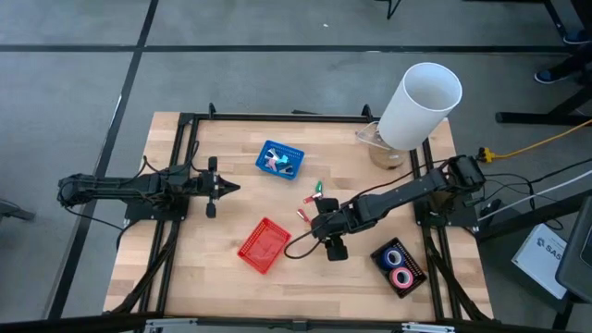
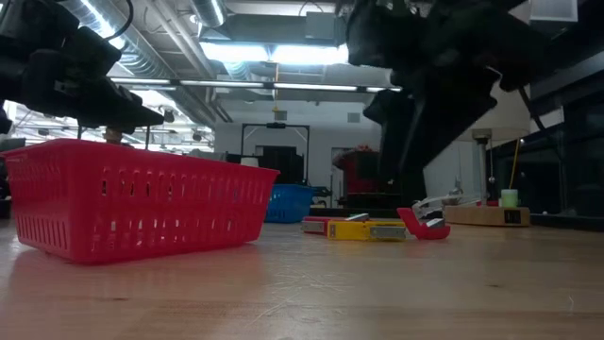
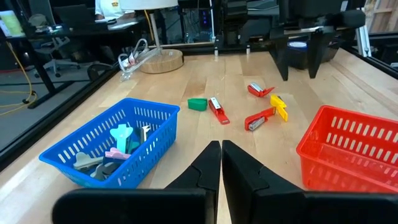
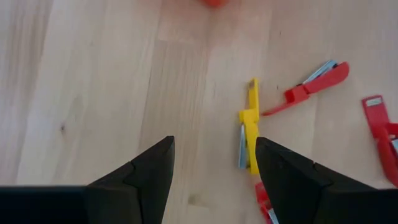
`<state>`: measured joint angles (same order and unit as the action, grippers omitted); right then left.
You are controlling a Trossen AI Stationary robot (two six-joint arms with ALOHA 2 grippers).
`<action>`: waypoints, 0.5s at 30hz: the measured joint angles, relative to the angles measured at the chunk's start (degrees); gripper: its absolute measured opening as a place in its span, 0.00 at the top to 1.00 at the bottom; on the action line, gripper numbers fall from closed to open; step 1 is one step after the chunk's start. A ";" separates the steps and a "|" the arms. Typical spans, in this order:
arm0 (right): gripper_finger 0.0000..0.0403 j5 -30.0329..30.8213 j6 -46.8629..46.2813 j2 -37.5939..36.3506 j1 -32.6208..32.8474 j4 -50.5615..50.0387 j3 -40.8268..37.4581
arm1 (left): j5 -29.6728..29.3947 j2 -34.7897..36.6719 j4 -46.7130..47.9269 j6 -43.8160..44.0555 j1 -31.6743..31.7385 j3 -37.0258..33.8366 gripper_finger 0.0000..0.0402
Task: Pick and place Stapler, Stapler remover, tape
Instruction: Put the yellow stapler into the red bin
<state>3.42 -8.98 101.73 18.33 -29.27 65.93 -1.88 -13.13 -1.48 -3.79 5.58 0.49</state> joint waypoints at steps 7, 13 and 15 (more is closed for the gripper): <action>0.44 0.02 -2.57 0.00 1.60 10.03 -6.75 | 0.01 0.00 0.00 0.02 -0.01 -0.02 0.98; 0.44 3.07 -0.32 -0.07 1.73 15.90 -10.27 | 0.01 0.00 0.01 0.02 -0.02 -0.02 0.97; 0.44 5.84 0.97 -0.07 1.73 16.37 -10.27 | 0.02 0.00 0.02 -0.01 0.00 -0.02 0.97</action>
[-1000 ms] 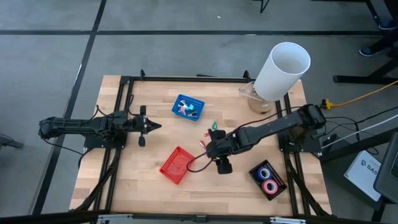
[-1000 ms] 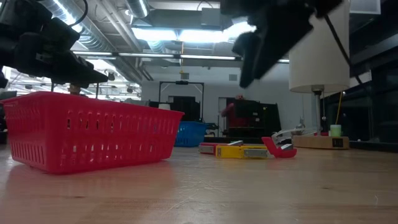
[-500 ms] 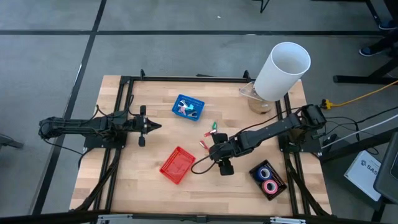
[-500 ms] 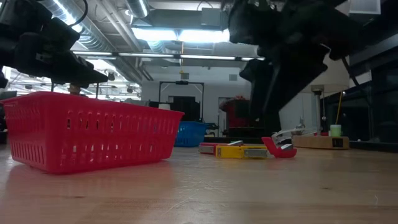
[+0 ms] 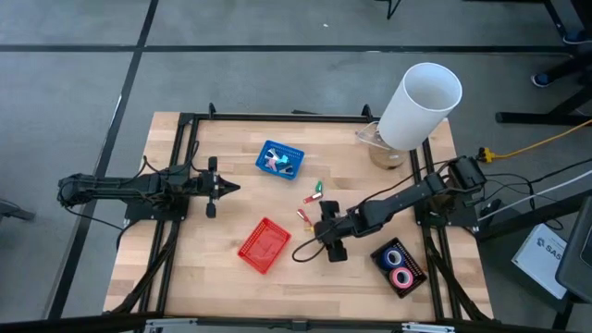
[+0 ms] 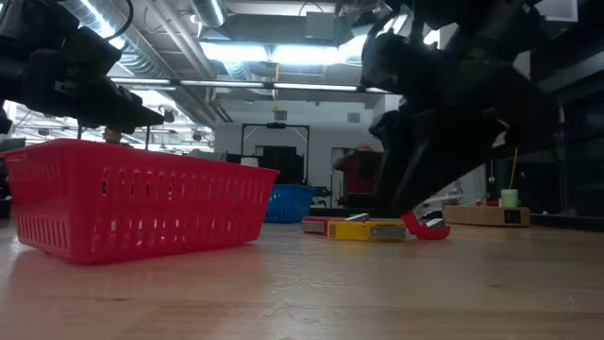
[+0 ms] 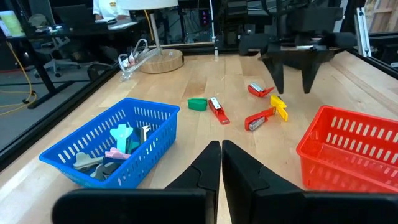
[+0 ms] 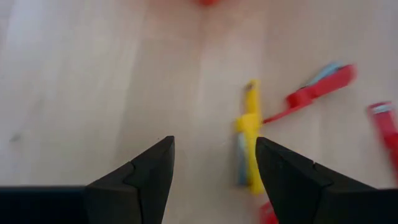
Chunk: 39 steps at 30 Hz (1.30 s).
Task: Pick and place Stapler, Stapler remover, tape
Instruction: Put the yellow stapler into the red bin
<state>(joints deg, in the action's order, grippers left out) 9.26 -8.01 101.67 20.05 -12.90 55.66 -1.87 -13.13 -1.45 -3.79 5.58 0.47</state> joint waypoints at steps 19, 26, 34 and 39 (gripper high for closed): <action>0.56 -1.96 4.21 4.73 -4.45 1.87 0.07 | 0.00 0.01 -0.02 0.02 0.00 0.01 0.98; 0.88 -2.11 4.13 4.56 -4.37 2.55 0.10 | 0.00 0.02 0.00 0.02 -0.02 0.00 0.97; 0.90 -10.49 5.02 1.68 -4.37 1.12 2.59 | -0.01 0.00 -0.02 0.02 -0.01 0.02 0.98; 0.89 -14.17 8.22 1.60 -4.45 0.54 7.14 | 0.00 0.01 -0.01 0.02 -0.02 0.01 0.97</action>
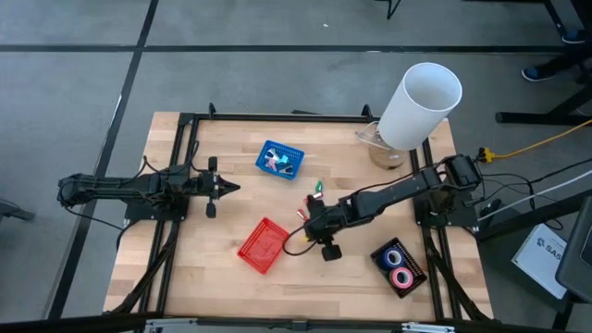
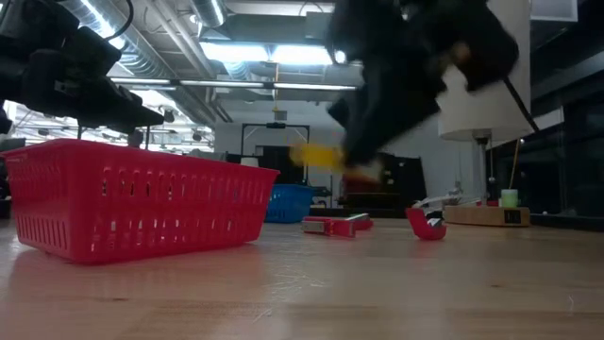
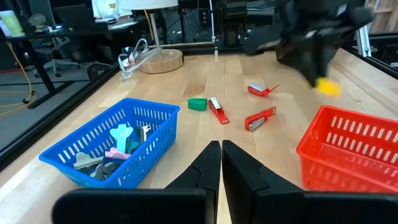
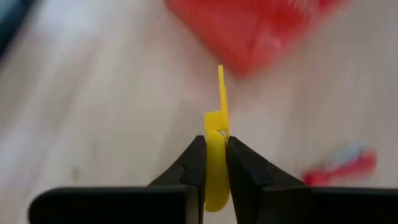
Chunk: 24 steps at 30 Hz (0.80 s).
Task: Pick and place Stapler, Stapler remover, tape
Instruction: Put the yellow stapler into the red bin
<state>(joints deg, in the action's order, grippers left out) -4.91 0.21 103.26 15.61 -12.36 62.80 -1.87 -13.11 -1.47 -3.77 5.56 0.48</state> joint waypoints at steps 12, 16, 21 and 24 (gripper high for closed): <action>0.89 0.40 18.08 0.71 -2.34 -3.78 12.08 | 0.00 -0.01 -0.01 -0.02 0.00 -0.01 0.97; 0.89 -0.23 19.54 4.08 -3.80 -3.78 19.14 | 0.00 0.01 -0.01 0.00 0.00 -0.01 0.97; 0.89 -5.07 20.17 10.69 -5.14 -3.77 28.69 | 0.00 0.00 -0.01 -0.01 0.01 0.01 0.98; 0.89 -9.25 20.19 14.56 -5.59 -3.74 33.15 | 0.00 -0.01 -0.01 0.00 0.00 0.01 0.98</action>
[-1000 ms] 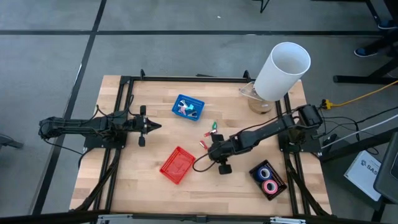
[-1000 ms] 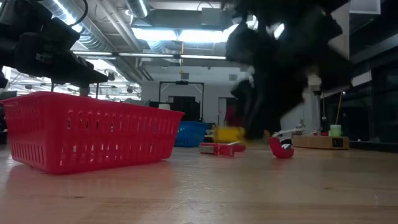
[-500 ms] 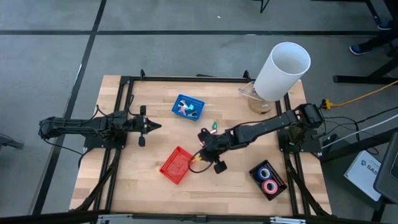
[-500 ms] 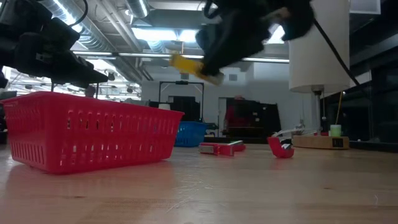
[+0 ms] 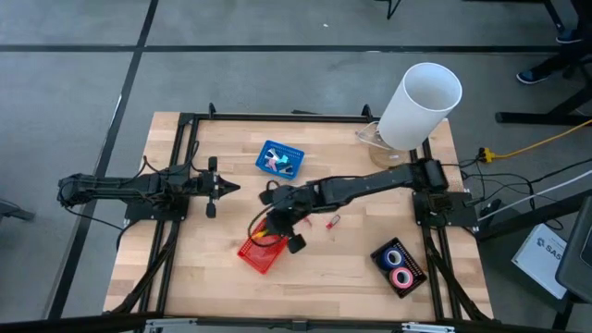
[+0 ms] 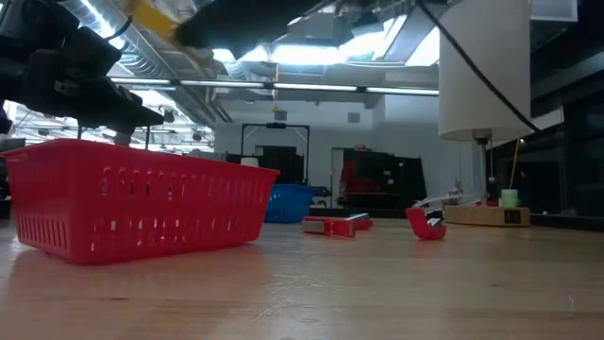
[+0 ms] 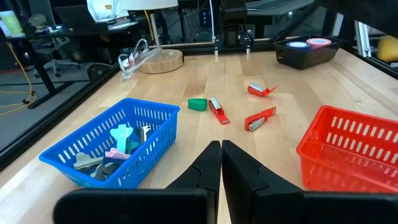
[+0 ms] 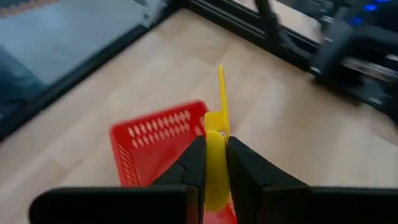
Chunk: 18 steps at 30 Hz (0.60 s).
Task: Pick and place Stapler, Stapler remover, tape
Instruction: Put the yellow stapler into the red bin
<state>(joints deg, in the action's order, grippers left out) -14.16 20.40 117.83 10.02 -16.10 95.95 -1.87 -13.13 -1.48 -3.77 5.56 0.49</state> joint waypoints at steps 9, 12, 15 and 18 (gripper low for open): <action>0.89 -9.68 -1.95 7.31 -0.96 0.03 5.41 | 0.00 0.00 0.00 0.00 0.00 0.00 0.98; 0.87 -9.88 -1.95 7.92 -0.92 -0.25 5.01 | 0.00 0.00 0.00 0.00 0.02 -0.02 0.98; 0.84 -10.09 -1.94 8.36 -0.90 -2.34 4.99 | 0.00 0.00 0.00 0.00 0.00 -0.02 0.97; 0.82 -10.05 -1.31 8.39 -0.92 -4.41 4.96 | 0.00 0.00 0.00 0.00 0.00 -0.02 0.97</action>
<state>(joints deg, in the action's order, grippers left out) -24.21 19.09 126.21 9.10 -20.51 100.90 -1.87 -13.13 -1.48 -3.77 5.56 0.47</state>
